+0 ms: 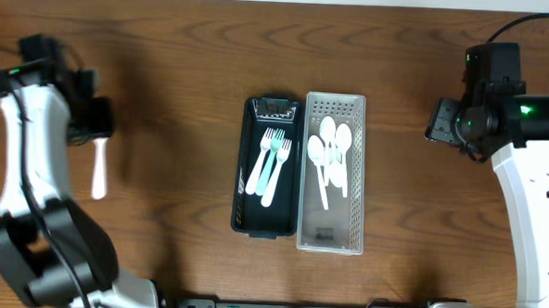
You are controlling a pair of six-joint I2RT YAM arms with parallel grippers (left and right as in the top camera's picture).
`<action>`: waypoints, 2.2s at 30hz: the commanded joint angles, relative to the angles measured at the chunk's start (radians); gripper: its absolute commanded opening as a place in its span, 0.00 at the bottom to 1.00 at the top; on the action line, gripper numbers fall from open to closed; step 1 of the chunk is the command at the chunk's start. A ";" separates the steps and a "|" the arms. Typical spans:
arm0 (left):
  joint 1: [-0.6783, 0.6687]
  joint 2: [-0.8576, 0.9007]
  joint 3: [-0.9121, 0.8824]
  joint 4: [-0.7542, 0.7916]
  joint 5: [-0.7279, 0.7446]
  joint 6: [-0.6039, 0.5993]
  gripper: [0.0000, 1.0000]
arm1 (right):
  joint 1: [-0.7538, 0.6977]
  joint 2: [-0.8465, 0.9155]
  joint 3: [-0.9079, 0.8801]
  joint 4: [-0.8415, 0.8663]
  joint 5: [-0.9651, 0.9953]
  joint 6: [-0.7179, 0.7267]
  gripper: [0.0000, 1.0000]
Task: Pack container
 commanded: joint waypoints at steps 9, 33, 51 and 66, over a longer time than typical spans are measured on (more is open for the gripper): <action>-0.587 -0.159 0.039 0.107 0.033 -0.313 0.06 | -0.007 0.000 -0.005 0.017 0.006 -0.007 0.66; -0.784 0.236 0.031 0.165 0.032 -0.368 0.17 | -0.007 0.000 -0.005 -0.001 0.006 -0.008 0.67; -0.727 0.002 0.118 0.190 -0.210 -0.277 0.98 | -0.004 0.000 -0.005 0.113 0.006 -0.061 0.72; -0.349 -0.032 0.117 0.405 -0.212 -0.277 0.98 | 0.029 0.173 -0.006 0.650 0.007 -0.259 0.99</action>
